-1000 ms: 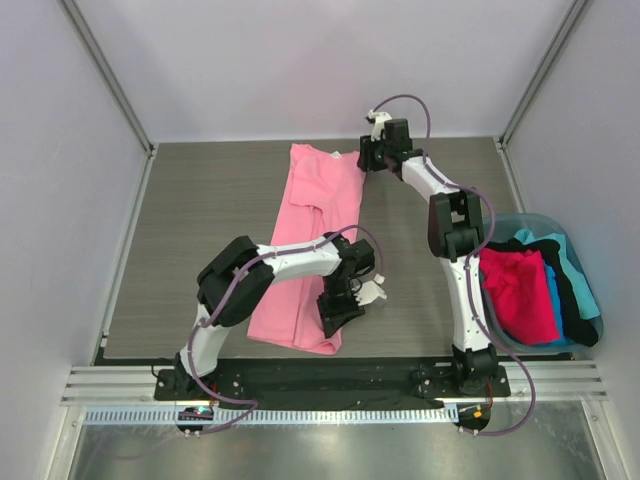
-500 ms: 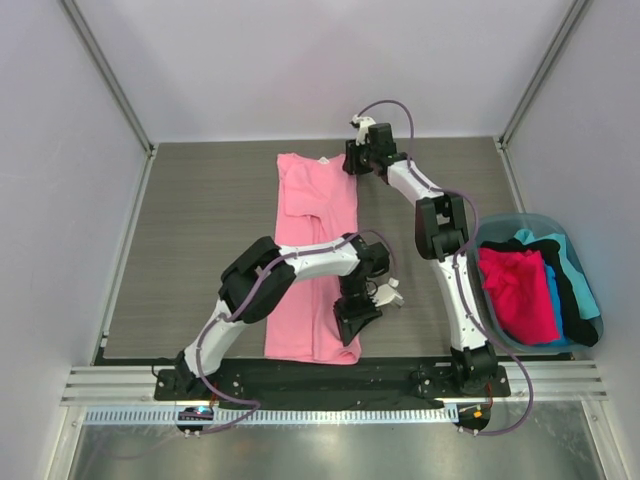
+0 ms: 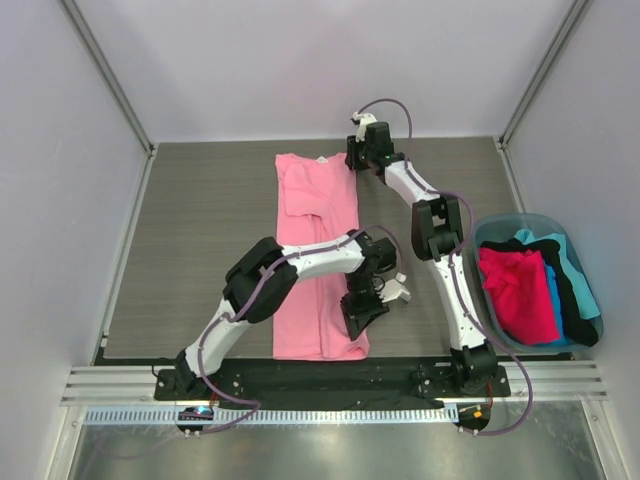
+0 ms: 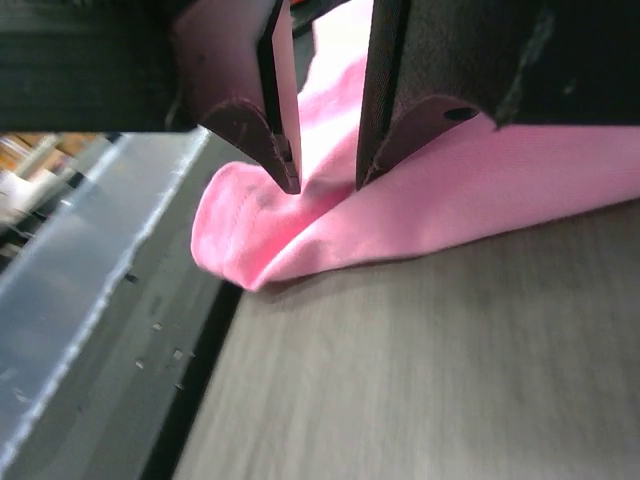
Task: Fold and stack the t-shirts
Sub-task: Fold the tshirt
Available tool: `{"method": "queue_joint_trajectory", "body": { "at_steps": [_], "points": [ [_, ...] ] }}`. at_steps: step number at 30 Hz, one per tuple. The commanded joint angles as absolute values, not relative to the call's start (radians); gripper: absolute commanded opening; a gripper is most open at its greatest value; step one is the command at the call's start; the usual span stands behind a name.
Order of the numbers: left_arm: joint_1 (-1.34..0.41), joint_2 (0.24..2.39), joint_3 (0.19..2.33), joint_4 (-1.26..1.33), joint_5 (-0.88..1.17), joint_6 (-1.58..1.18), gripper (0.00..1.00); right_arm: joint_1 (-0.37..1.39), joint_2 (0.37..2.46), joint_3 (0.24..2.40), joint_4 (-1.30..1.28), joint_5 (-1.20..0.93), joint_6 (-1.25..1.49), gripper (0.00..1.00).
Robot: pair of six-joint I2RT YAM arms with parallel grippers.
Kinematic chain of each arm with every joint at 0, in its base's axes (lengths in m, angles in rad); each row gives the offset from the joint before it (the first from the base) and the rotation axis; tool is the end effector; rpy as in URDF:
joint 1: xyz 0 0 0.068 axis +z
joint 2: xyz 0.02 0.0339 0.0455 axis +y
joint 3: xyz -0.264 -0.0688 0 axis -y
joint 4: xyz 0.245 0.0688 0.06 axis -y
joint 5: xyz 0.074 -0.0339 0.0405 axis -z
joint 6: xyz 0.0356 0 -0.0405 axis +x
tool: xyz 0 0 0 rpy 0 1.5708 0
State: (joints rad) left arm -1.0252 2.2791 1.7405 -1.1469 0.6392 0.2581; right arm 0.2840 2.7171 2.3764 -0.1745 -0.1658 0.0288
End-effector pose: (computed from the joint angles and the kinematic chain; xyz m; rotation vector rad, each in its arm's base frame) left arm 0.2004 -0.3710 0.1379 -1.5727 -2.1906 0.7695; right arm 0.5805 0.1756 0.1432 -0.3675 2.0662 0.3624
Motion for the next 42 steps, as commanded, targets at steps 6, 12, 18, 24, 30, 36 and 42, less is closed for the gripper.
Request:
{"method": "queue_joint_trajectory", "body": {
  "at_steps": [6,12,18,24,30,36,42],
  "points": [
    [-0.994,2.005,1.881,-1.183,0.424,0.27,0.34,0.249,2.506,2.303,-0.135,-0.08,0.034,0.45],
    [-0.918,1.694,1.761,-1.103,0.165,0.105,0.39,0.213,2.226,2.03,-0.13,-0.06,0.108,0.47],
    [-0.625,1.569,1.537,-1.036,0.152,-0.25,0.4,0.212,1.968,1.685,-0.25,-0.231,0.273,0.47],
    [-0.296,1.514,1.326,-0.983,0.31,-0.548,0.52,0.212,1.762,1.333,-0.322,-0.401,0.416,0.48],
    [-0.282,1.444,1.082,-0.94,0.368,-0.633,0.67,0.215,1.587,1.01,-0.345,-0.541,0.582,0.48],
    [-0.25,1.382,0.865,-0.899,0.445,-0.695,0.69,0.299,1.462,0.789,-0.424,-0.637,0.7,0.46],
    [-0.241,1.327,0.678,-0.851,0.465,-0.738,0.56,0.457,1.365,0.612,-0.474,-0.649,0.778,0.42]
  ]
}}
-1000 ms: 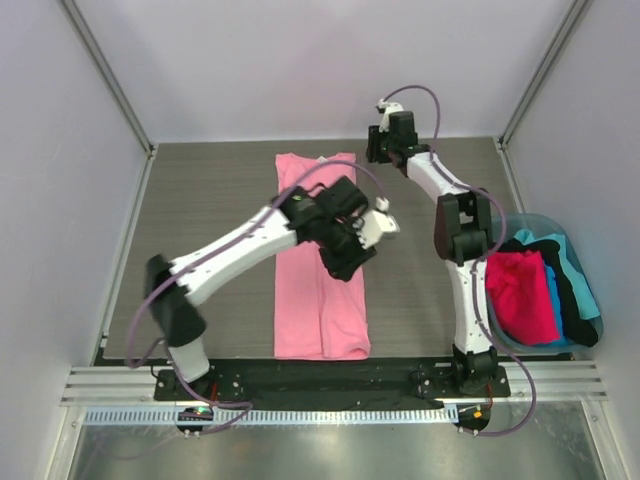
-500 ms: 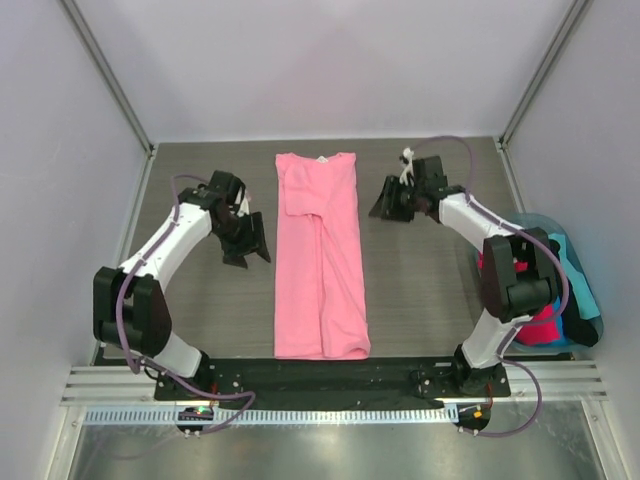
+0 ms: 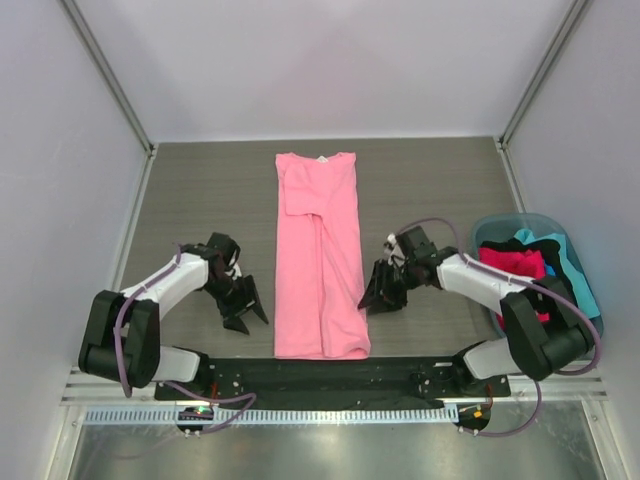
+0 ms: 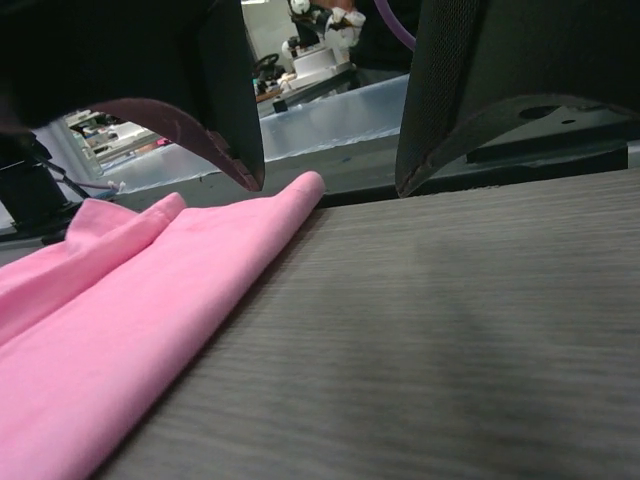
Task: Fold and stack the t-shirts
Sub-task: Fold the tshirt
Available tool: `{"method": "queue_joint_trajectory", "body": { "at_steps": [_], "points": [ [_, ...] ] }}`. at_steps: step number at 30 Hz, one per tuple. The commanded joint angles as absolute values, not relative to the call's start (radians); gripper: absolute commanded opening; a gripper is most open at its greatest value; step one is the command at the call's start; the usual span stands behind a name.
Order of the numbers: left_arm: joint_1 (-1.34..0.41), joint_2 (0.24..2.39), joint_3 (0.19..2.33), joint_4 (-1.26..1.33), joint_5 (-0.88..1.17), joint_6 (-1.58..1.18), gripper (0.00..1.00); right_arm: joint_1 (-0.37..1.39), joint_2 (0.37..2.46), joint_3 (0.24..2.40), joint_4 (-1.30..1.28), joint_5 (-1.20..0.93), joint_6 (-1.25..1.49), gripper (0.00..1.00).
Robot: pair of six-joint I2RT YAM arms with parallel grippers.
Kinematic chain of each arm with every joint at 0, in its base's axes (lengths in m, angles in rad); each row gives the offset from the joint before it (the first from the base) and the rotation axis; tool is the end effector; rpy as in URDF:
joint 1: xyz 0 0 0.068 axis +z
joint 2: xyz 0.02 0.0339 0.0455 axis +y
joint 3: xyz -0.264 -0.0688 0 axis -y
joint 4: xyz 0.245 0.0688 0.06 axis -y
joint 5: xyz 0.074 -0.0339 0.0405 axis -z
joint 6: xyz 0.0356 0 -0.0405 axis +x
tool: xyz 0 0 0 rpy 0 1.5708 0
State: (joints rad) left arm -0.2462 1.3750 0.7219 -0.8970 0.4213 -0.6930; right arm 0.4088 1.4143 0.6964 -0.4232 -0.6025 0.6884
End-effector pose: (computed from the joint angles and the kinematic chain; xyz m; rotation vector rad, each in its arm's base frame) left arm 0.1922 -0.0633 0.1648 0.6395 -2.8441 0.5695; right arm 0.2176 0.1163 0.1644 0.2087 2.8889 1.0950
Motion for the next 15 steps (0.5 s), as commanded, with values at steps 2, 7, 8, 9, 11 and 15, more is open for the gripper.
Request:
{"method": "queue_joint_trajectory", "body": {
  "at_steps": [2,7,8,9,11,15],
  "points": [
    [-0.242,1.316,0.654,-0.853,0.462,-0.738,0.55,0.492,1.342,0.531,-0.466,-0.65,0.814,0.4],
    [-0.279,1.354,0.632,-0.824,0.471,-0.758,0.56,0.523,1.328,0.511,-0.544,-0.615,0.804,0.37],
    [-0.284,1.361,0.632,-0.819,0.469,-0.762,0.57,0.537,1.327,0.515,-0.551,-0.615,0.807,0.37],
    [-0.299,1.365,0.63,-0.818,0.471,-0.764,0.57,0.543,1.324,0.514,-0.549,-0.617,0.811,0.37],
    [-0.314,1.379,0.63,-0.808,0.474,-0.772,0.57,0.555,1.322,0.496,-0.535,-0.623,0.828,0.37],
    [-0.359,1.417,0.627,-0.787,0.483,-0.79,0.57,0.563,1.351,0.486,-0.462,-0.646,0.864,0.37]
  ]
}}
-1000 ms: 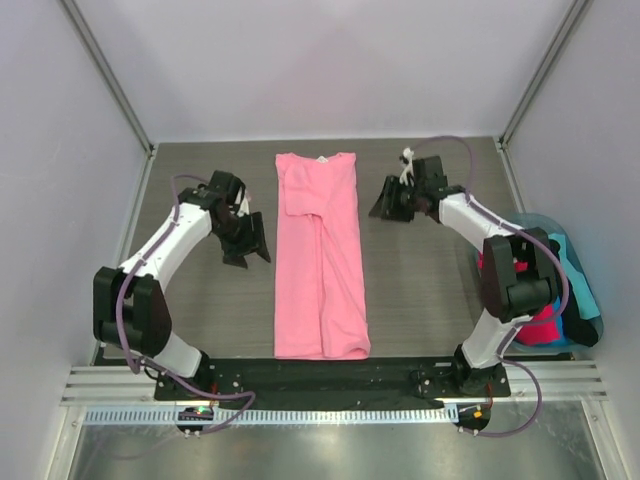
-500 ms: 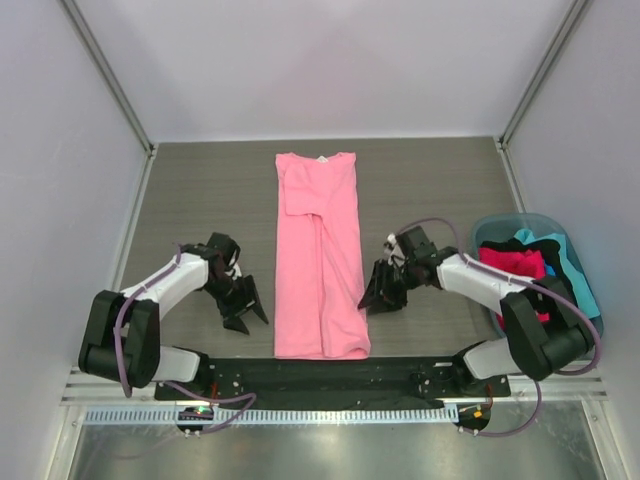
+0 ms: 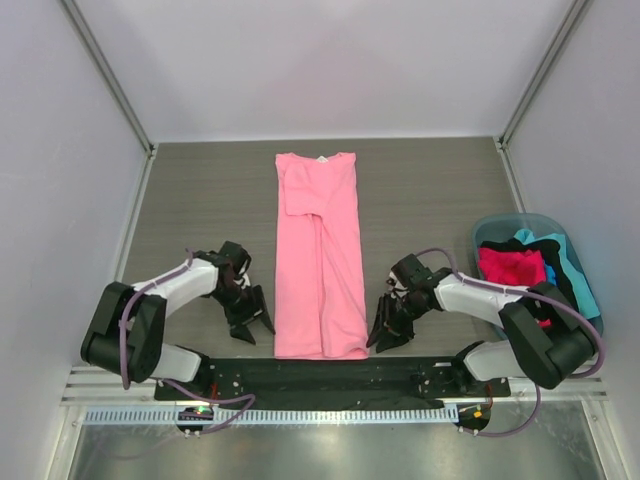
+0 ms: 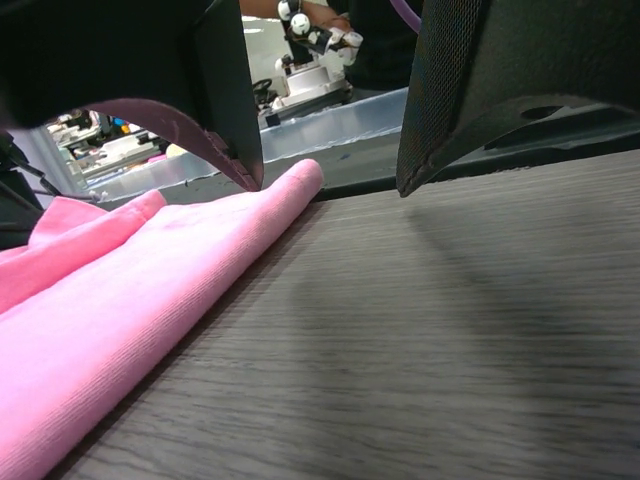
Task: Fold and stack the t-shirts
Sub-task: Fold the tshirt
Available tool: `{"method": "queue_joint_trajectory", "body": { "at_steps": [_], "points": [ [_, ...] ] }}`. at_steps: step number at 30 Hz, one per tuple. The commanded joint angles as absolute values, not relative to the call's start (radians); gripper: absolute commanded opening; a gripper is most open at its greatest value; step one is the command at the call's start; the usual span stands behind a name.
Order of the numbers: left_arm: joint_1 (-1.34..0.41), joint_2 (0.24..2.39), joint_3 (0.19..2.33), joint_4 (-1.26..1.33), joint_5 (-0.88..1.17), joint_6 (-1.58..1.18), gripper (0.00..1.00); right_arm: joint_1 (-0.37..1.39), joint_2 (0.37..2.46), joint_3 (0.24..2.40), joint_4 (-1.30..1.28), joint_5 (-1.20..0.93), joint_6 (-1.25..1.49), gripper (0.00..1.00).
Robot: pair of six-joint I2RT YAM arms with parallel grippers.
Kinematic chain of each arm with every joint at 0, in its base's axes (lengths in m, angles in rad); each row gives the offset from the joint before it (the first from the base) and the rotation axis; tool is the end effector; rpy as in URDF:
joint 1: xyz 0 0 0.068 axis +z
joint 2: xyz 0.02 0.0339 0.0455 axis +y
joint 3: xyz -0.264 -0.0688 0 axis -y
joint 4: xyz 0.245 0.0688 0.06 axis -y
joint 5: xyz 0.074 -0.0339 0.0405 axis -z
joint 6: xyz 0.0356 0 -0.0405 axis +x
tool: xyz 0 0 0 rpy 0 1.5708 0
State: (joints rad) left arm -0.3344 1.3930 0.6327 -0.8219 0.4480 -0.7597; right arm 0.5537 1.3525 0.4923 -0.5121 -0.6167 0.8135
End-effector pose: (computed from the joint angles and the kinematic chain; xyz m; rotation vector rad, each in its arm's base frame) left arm 0.1753 -0.0772 0.1419 0.6048 -2.7837 0.5458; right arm 0.1495 0.1166 0.1236 -0.2721 -2.7625 -0.8596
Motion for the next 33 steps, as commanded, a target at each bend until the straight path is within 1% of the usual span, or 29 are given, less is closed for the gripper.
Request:
{"method": "queue_joint_trajectory", "body": {
  "at_steps": [1,6,11,14,18,25,30,33],
  "points": [
    [-0.365,1.427,0.627,-0.773,0.491,-0.795,0.57,0.564,1.367,0.488,-0.451,-0.65,0.867,0.37],
    [-0.4,1.46,0.635,-0.747,0.494,-0.808,0.54,0.568,1.408,0.5,-0.405,-0.67,0.873,0.39],
    [-0.408,1.46,0.621,-0.738,0.492,-0.813,0.52,0.568,1.39,0.506,-0.396,-0.672,0.868,0.41],
    [-0.408,1.46,0.621,-0.735,0.492,-0.81,0.51,0.557,1.368,0.538,-0.443,-0.657,0.822,0.41],
    [-0.417,1.474,0.618,-0.724,0.511,-0.813,0.5,0.548,1.356,0.542,-0.453,-0.65,0.825,0.45],
    [-0.442,1.493,0.608,-0.692,0.535,-0.828,0.5,0.545,1.374,0.538,-0.419,-0.66,0.85,0.5],
    [-0.449,1.497,0.604,-0.678,0.54,-0.836,0.5,0.552,1.411,0.519,-0.376,-0.68,0.873,0.5],
    [-0.454,1.5,0.604,-0.677,0.54,-0.839,0.5,0.581,1.42,0.52,-0.357,-0.69,0.89,0.45]
  ]
}}
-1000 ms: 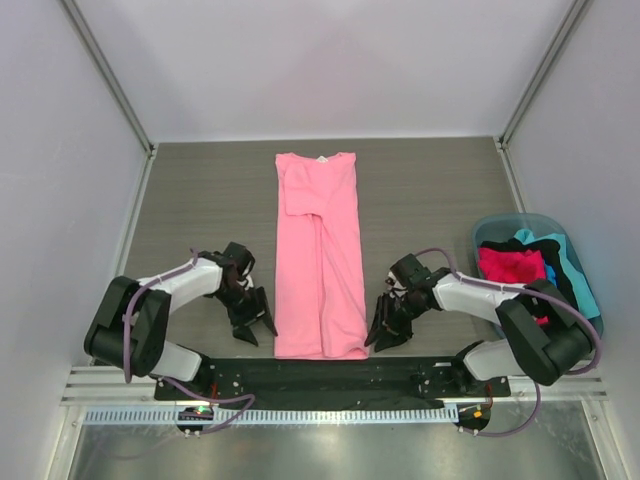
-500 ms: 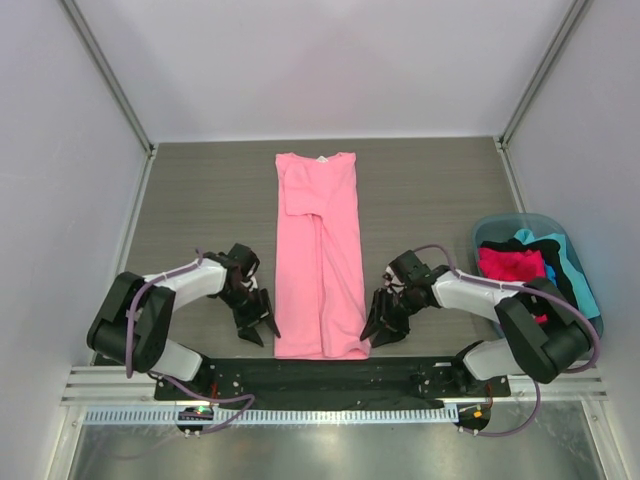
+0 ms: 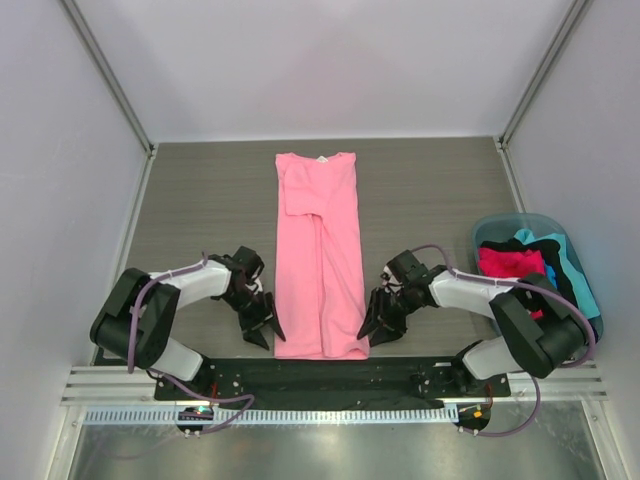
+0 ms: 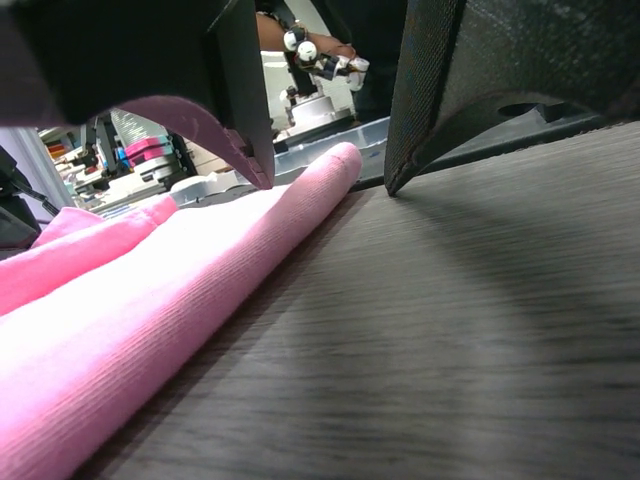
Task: Fold and stack the t-shirts
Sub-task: Fold the tshirt
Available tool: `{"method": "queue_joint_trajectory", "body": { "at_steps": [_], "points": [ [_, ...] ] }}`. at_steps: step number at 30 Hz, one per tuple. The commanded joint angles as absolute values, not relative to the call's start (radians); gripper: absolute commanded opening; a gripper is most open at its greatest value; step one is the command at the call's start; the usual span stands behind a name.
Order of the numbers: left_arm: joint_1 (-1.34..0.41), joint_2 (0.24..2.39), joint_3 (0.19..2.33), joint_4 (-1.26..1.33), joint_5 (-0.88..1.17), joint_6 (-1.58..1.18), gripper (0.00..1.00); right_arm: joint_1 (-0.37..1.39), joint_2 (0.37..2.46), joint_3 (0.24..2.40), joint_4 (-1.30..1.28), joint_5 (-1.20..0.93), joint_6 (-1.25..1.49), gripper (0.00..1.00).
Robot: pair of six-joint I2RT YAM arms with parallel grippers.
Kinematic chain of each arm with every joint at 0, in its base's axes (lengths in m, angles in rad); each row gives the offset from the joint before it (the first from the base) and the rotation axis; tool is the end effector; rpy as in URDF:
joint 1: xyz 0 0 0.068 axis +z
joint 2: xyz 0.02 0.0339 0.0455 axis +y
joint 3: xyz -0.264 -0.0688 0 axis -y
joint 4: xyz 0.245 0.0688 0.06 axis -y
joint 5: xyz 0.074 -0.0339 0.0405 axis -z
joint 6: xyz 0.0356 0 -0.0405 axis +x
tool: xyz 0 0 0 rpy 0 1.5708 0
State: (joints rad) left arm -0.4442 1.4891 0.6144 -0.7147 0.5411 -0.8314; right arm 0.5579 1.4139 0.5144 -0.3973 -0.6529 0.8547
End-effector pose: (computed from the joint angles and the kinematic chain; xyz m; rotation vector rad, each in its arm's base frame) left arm 0.1724 -0.1024 0.1226 0.5347 -2.6907 0.5961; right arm 0.1631 0.1273 0.1213 -0.2808 -2.7499 -0.9583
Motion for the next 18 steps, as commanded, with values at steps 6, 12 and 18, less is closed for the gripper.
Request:
{"method": "queue_joint_trajectory", "body": {
  "at_steps": [6,12,18],
  "points": [
    [-0.46,1.516,0.603,-0.666,0.545,-0.844,0.42,0.638,1.398,0.514,-0.432,-0.686,0.882,0.34],
    [-0.472,1.531,0.604,-0.661,0.551,-0.848,0.32,0.641,1.402,0.511,-0.451,-0.675,0.885,0.31],
    [-0.485,1.503,0.603,-0.686,0.537,-0.841,0.29,0.641,1.387,0.519,-0.477,-0.672,0.874,0.36]
  ]
}}
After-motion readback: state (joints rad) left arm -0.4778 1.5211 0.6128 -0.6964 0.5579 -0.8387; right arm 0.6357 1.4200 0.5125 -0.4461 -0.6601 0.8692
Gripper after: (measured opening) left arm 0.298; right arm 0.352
